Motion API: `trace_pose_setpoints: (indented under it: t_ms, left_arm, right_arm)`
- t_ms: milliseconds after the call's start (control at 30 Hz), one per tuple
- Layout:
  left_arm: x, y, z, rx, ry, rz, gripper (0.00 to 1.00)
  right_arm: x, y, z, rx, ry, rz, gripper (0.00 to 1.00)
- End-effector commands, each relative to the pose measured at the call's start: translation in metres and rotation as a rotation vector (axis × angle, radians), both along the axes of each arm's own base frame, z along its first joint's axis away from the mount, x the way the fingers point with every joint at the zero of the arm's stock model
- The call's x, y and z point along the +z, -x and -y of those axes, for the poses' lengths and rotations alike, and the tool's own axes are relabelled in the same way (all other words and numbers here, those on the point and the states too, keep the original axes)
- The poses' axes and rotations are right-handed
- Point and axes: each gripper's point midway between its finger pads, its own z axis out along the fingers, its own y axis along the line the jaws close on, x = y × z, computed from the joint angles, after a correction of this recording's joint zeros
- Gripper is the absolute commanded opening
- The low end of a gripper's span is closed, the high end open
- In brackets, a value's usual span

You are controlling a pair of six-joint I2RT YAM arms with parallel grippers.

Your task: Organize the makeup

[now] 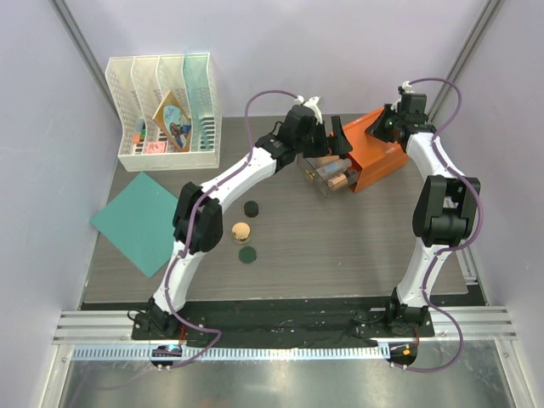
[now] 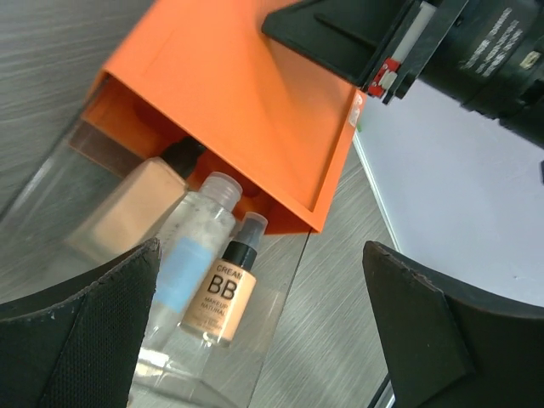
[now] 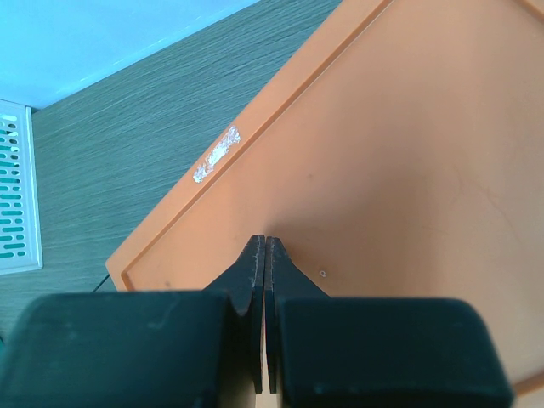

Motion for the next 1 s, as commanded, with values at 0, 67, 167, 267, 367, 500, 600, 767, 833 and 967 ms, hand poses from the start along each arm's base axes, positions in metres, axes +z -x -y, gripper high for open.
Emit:
trace_pose_setpoints:
  t_ms: [0,67,167,267,367,500,600,767,833,967]
  left_arm:
    - [0.101,-0.004,-0.031,0.025,0.116,0.180,0.97]
    - [0.102,-0.005,-0.052,0.060,0.093,0.169,0.82]
    - [0.084,-0.005,-0.084,0.111,0.028,0.109,0.36]
    - [0.048,0.000,-0.108,0.144,-0.054,0.028,0.00]
    - [0.020,0.009,-0.122,0.164,-0.084,-0.050,0.00]
    - [-0.018,0.018,-0.123,0.157,-0.111,-0.146,0.00]
    - [-0.030,0.022,-0.115,0.122,-0.121,-0.217,0.00]
    - [-0.058,0.022,-0.093,0.050,-0.104,-0.325,0.00]
    - [-0.060,0.021,-0.083,0.029,-0.084,-0.343,0.00]
    - [-0.061,0.016,-0.070,0.014,-0.063,-0.349,0.00]
  right_arm:
    - [-0.167,0.122,0.017,-0.024,0.094,-0.650,0.01]
    - [-0.168,0.123,0.017,-0.025,0.093,-0.653,0.01]
    - [-0.168,0.123,0.018,-0.027,0.094,-0.653,0.01]
    - [-0.170,0.124,0.018,-0.027,0.097,-0.658,0.01]
    - [-0.171,0.125,0.018,-0.026,0.098,-0.661,0.01]
    - [-0.171,0.124,0.017,-0.027,0.093,-0.659,0.01]
    - [-0.171,0.123,0.017,-0.027,0.093,-0.659,0.01]
    - [-0.172,0.124,0.018,-0.027,0.094,-0.662,0.01]
    - [-0.172,0.124,0.018,-0.027,0.094,-0.662,0.01]
    - [-0.172,0.124,0.018,-0.029,0.097,-0.663,0.01]
